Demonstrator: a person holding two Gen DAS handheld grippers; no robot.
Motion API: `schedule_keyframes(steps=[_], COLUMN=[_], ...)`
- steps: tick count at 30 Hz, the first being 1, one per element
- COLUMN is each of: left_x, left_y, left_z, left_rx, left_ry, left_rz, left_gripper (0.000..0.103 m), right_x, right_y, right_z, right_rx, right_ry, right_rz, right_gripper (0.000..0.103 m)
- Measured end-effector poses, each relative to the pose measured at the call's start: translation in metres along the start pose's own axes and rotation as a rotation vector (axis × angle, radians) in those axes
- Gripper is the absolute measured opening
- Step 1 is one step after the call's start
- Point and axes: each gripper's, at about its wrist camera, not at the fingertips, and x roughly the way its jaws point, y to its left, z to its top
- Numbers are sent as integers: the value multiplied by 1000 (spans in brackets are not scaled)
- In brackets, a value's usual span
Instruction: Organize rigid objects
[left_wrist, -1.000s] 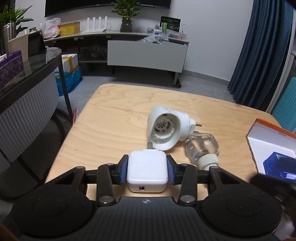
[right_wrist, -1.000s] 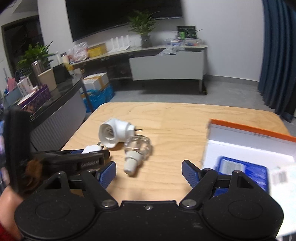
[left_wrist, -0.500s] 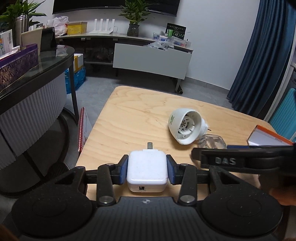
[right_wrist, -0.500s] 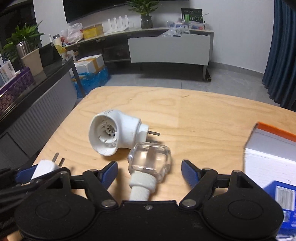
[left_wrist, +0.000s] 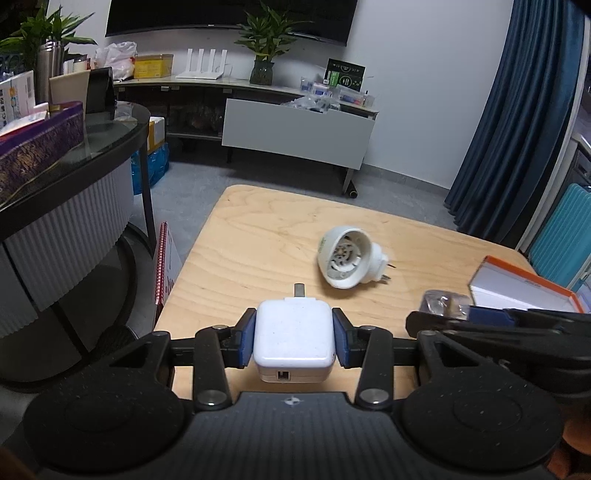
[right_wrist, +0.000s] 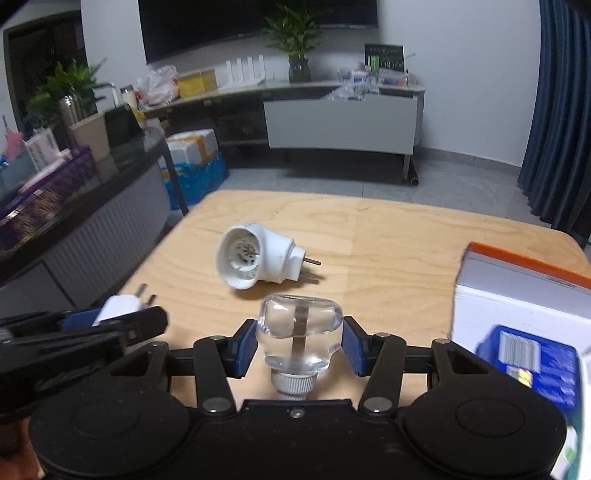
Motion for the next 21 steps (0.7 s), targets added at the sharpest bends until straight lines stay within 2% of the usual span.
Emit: schedule_keyframes(steps=[11, 21], left_x=[-51, -81], left_y=[-28, -44], left_z=[-12, -25], left_rx=[20, 37], left_ry=[-48, -81], left_rz=[-35, -23], left_gripper=[42, 42], right_x=[-72, -119], right_y=[1, -1], right_z=[-25, -42], right_rx=[33, 37], right_ry=[-65, -125], right_rz=[-5, -29], right_gripper=[60, 60])
